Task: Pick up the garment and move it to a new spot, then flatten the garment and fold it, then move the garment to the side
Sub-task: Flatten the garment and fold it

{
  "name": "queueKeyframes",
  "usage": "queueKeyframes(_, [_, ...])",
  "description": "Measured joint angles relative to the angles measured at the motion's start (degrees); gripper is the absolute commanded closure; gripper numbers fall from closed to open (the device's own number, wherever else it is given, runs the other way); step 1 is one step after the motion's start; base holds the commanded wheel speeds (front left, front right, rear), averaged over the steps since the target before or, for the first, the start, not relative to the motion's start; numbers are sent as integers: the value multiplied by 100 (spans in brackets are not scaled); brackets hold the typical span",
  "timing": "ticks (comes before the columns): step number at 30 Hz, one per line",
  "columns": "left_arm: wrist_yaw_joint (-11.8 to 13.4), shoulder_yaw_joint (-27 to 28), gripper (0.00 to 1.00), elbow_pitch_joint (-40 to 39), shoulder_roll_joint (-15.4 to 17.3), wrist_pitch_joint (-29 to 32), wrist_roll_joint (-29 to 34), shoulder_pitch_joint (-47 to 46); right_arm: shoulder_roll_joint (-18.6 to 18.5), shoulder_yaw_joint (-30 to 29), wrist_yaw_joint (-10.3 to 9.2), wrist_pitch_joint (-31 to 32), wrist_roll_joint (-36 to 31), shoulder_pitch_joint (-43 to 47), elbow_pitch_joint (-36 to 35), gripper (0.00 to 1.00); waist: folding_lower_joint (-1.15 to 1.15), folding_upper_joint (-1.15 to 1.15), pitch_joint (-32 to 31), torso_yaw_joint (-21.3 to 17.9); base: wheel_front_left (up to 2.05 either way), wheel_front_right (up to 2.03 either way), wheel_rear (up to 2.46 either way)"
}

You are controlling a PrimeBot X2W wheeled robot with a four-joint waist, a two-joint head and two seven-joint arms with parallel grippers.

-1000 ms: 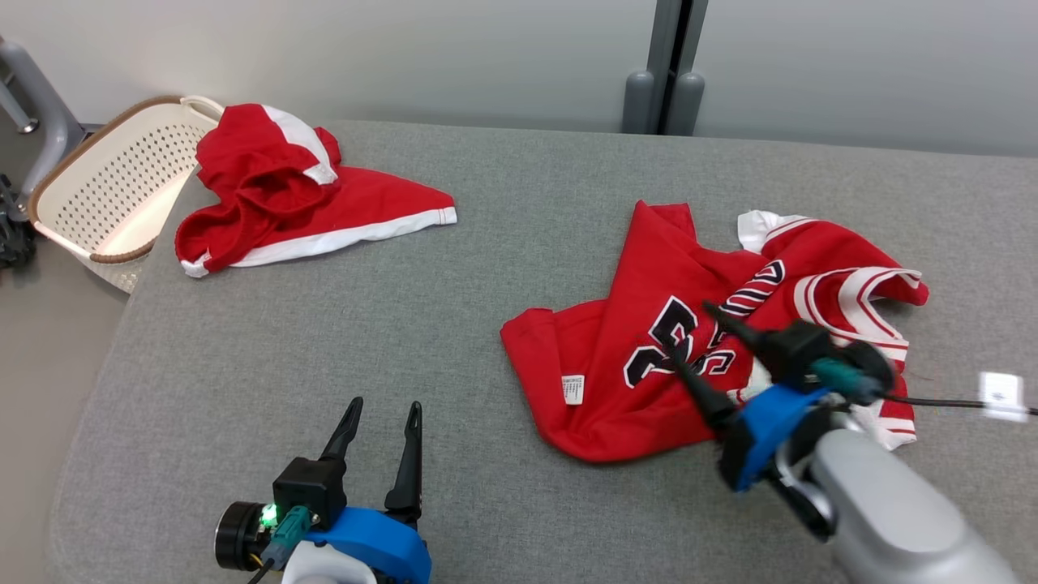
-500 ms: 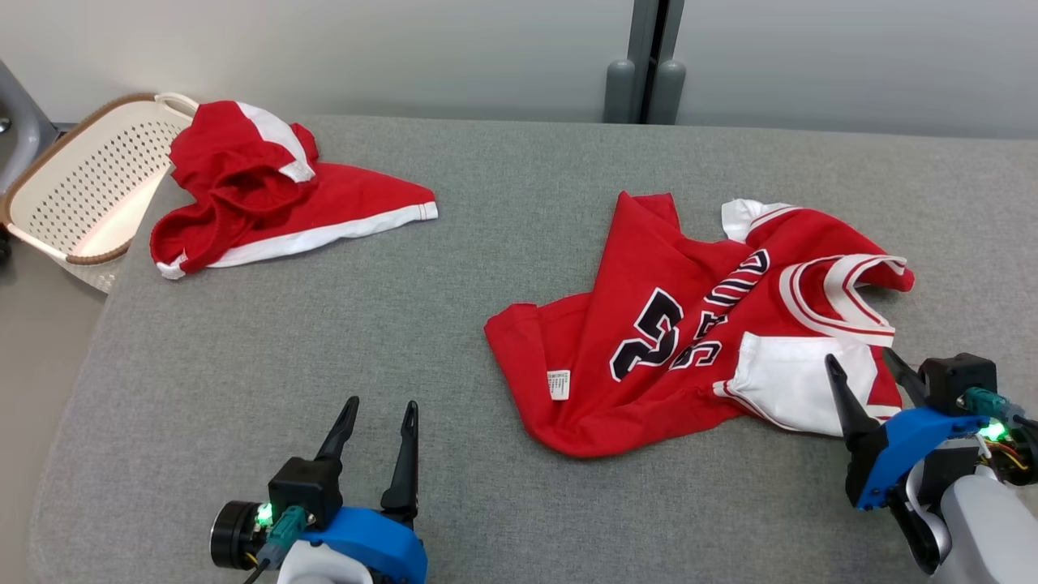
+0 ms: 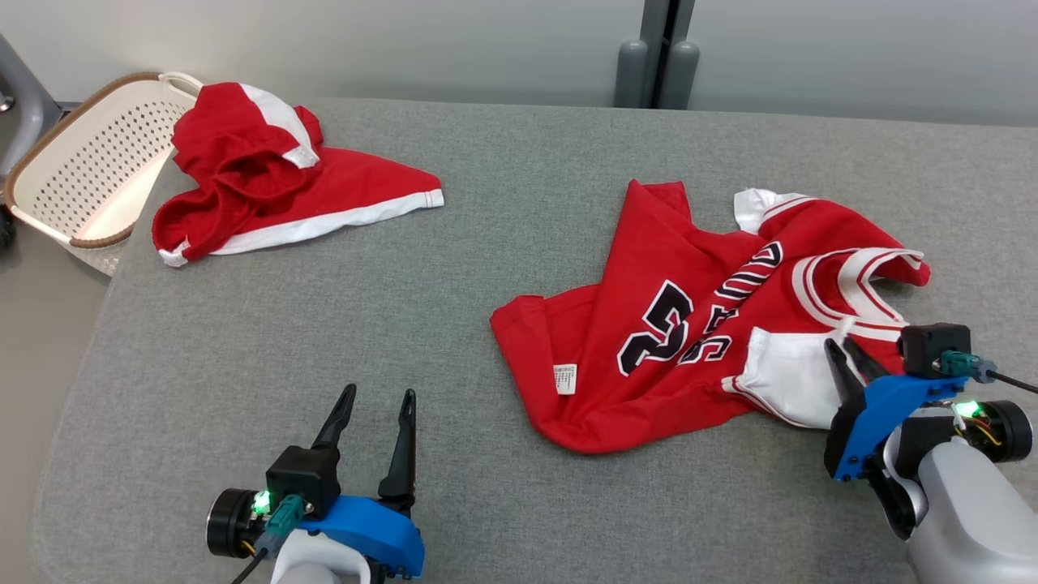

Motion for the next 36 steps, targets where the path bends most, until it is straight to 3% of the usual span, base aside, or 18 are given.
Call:
queueKeyframes(5, [2, 64, 0, -1, 8, 0, 1, 18, -52, 517, 0, -426, 215, 103, -370, 100, 0, 0, -73, -143, 0, 0, 0])
queueKeyframes(10, [24, 99, 0, -20, 11, 0, 0, 105, -203, 1293, 0, -764, 390, 728, -1223, 100, 0, 0, -160, -410, 0, 0, 0])
queueKeyframes(14, [26, 125, 0, -37, 23, 0, 0, 176, -424, 1681, 0, -895, 342, 1352, -1905, 100, -1, 0, -247, -661, 0, 0, 0])
queueKeyframes(19, [33, 159, 0, -57, 30, 0, 1, 218, -649, 1939, 0, -977, -175, 1961, -2437, 100, -1, 0, -342, -950, 0, 0, 0])
queueKeyframes(20, [33, 159, 0, -57, 32, 0, 2, 219, -689, 1975, 0, -992, -309, 2077, -2471, 96, -1, 0, -371, -991, 0, 0, 0])
queueKeyframes(21, [33, 158, 0, -53, 32, 0, 1, 222, -706, 1960, 0, -994, -411, 2199, -2487, 64, -1, 0, -400, -1027, 0, 0, 0])
queueKeyframes(22, [32, 154, 0, -53, 30, 0, 1, 231, -709, 1912, 0, -1002, -457, 2312, -2490, 20, -2, 0, -431, -1056, 0, 0, 0])
queueKeyframes(23, [32, 151, 0, -51, 29, 0, 1, 243, -708, 1866, 0, -1011, -491, 2416, -2488, 0, -2, -1, -463, -1080, 0, 0, 0])
queueKeyframes(30, [26, 129, 0, -24, 24, 0, 1, 330, -675, 1501, 0, -1066, 66, 2986, -2793, 0, -2, -1, -622, -1104, 0, 0, 0])
queueKeyframes(36, [26, 104, 0, -18, 21, 0, 0, 408, -764, 543, 0, -676, 520, 2992, -2922, 0, -1, 0, -630, -968, 0, 0, 0])
